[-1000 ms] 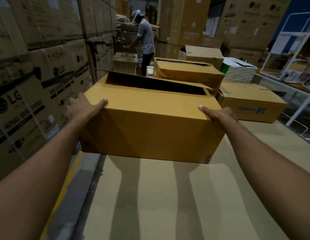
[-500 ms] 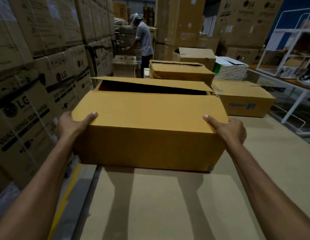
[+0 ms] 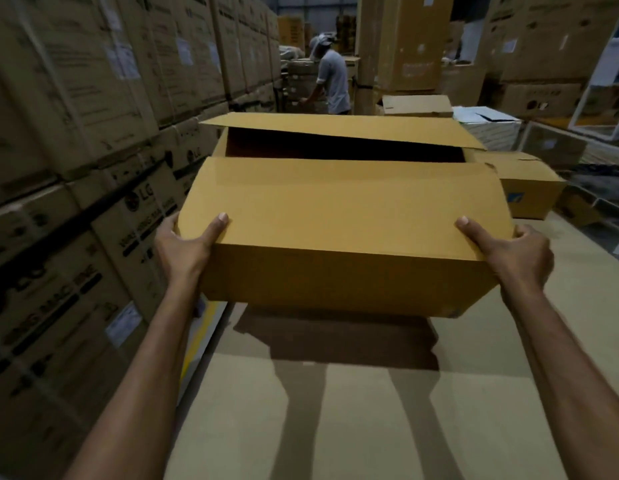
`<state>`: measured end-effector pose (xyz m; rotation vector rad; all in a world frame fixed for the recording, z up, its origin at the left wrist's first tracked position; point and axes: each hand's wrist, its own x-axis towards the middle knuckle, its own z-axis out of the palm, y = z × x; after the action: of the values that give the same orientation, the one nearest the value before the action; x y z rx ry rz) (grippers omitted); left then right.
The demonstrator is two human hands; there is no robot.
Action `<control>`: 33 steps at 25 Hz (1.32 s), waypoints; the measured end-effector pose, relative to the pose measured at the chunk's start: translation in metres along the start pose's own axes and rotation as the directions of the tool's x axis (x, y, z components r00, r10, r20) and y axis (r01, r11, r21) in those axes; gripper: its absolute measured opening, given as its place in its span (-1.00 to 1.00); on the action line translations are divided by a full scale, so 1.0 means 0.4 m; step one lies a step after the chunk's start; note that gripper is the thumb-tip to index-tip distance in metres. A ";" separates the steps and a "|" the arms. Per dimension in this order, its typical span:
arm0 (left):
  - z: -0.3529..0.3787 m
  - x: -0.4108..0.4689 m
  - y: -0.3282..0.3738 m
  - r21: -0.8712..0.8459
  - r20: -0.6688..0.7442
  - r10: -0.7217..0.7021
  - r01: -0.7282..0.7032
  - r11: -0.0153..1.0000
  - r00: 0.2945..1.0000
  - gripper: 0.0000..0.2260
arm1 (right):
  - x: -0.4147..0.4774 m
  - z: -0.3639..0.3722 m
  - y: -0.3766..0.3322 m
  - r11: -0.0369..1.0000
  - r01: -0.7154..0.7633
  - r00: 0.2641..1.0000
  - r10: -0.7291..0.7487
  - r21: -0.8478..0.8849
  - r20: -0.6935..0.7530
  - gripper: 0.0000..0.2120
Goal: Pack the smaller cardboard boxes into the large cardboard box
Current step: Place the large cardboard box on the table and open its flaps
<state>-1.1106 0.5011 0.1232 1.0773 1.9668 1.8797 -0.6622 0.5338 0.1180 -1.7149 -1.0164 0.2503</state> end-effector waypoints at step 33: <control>-0.184 -1.128 0.216 0.195 -0.028 -0.211 0.213 0.958 0.977 -0.30 | -0.132 -1.014 0.565 0.983 0.027 0.967 0.020 -0.180 0.254 -0.30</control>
<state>-0.8055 0.1543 0.0694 0.8653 2.2110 1.6084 -0.3338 0.2047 0.0698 -1.8788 -1.2626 0.3938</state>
